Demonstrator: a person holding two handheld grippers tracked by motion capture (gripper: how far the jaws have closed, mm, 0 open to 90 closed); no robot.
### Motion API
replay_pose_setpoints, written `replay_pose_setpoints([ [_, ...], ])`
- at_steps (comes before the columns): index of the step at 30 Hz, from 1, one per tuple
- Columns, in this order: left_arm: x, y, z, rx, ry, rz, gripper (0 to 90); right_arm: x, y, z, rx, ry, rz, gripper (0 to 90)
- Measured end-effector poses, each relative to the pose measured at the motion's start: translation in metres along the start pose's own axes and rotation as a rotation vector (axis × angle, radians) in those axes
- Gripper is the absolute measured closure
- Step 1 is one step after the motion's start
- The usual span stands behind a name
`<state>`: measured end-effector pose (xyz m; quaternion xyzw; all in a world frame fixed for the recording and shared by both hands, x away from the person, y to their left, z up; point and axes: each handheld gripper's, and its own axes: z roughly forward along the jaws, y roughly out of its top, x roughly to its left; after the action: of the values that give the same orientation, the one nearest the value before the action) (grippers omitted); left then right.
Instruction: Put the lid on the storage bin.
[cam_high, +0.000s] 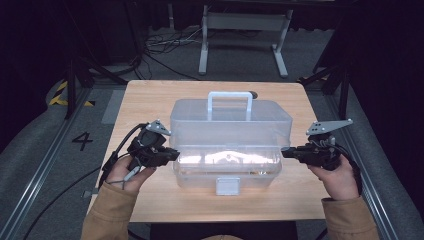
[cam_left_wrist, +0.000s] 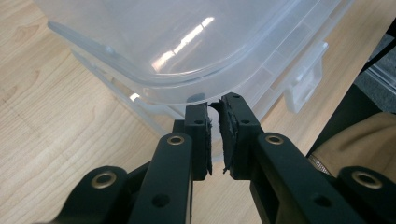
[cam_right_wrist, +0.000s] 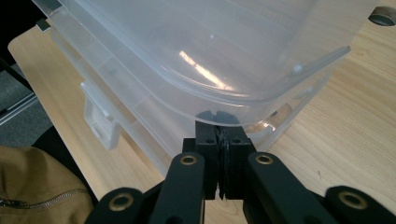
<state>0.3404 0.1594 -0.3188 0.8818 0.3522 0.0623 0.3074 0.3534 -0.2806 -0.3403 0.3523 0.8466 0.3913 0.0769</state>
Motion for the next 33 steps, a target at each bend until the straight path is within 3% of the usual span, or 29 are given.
replay_pose_setpoints([
  [33,0.001,-0.003,0.012,0.176,-0.006,0.013,83.8,0.001,-0.002,0.013,0.207,0.005,-0.034,88.0],
])
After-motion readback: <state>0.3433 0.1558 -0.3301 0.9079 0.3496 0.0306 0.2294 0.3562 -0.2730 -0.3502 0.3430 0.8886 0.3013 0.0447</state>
